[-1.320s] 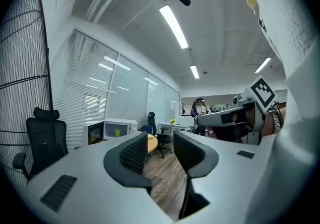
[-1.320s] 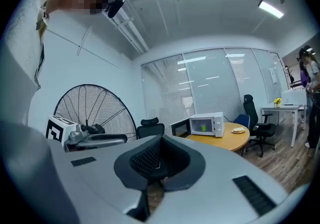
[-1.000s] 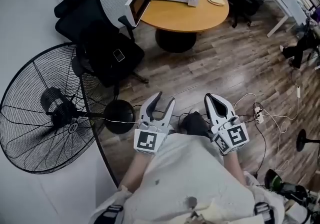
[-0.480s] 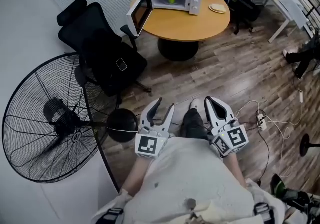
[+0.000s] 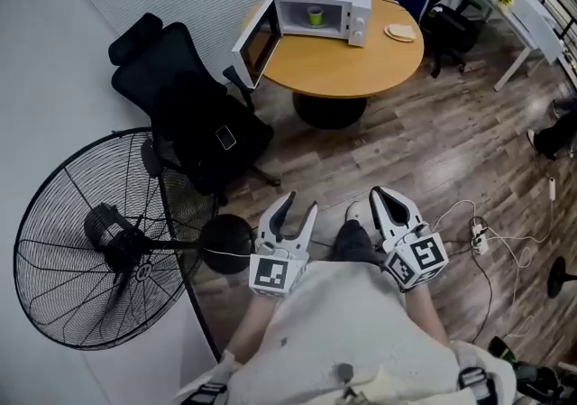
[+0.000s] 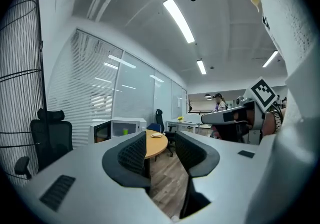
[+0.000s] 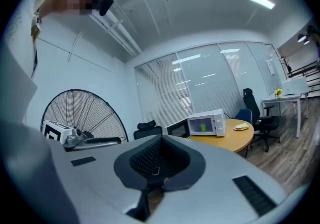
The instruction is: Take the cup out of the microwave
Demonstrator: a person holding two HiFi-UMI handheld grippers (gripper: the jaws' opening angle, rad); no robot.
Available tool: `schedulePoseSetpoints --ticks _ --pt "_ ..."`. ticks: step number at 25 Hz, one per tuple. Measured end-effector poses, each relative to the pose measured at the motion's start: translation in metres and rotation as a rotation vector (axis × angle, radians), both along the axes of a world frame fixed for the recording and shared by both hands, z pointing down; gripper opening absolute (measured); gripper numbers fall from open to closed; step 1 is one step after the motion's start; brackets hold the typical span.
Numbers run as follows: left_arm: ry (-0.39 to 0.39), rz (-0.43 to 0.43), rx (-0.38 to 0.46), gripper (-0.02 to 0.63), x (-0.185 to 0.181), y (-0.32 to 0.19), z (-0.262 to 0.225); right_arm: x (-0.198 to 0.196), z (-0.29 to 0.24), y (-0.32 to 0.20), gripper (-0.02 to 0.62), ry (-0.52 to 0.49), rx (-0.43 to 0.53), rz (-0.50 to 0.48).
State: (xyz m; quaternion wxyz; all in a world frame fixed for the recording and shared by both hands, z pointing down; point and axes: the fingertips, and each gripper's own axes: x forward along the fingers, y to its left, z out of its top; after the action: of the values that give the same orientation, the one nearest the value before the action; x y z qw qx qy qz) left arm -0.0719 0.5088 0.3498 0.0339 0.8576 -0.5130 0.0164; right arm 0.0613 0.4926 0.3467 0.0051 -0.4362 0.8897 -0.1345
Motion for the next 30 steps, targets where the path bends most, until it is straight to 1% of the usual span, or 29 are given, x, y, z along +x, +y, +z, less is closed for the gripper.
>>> schedulePoseSetpoints --ticks 3,6,9,16,19,26,30 --pt "0.014 -0.016 -0.010 0.190 0.001 -0.020 0.004 -0.002 0.005 -0.023 0.008 0.006 -0.006 -0.014" --pt "0.005 -0.030 -0.055 0.190 0.002 -0.041 0.014 0.000 0.005 -0.046 0.008 0.013 -0.010 -0.022" --pt "0.007 -0.020 -0.038 0.190 0.010 -0.068 0.013 0.006 0.006 -0.071 0.008 0.014 -0.011 -0.025" --pt "-0.005 -0.002 -0.061 0.190 0.027 -0.119 0.021 0.013 0.012 -0.122 0.008 0.013 -0.024 -0.032" --pt "0.001 0.000 -0.068 0.190 0.036 -0.142 0.020 0.018 0.013 -0.145 0.008 0.017 -0.033 -0.035" --pt "0.016 -0.036 -0.064 0.190 0.055 -0.194 0.017 0.039 0.018 -0.196 0.008 0.033 -0.051 -0.069" --pt "0.041 -0.060 -0.055 0.190 0.071 -0.227 0.012 0.055 0.013 -0.235 0.008 0.042 -0.033 -0.087"
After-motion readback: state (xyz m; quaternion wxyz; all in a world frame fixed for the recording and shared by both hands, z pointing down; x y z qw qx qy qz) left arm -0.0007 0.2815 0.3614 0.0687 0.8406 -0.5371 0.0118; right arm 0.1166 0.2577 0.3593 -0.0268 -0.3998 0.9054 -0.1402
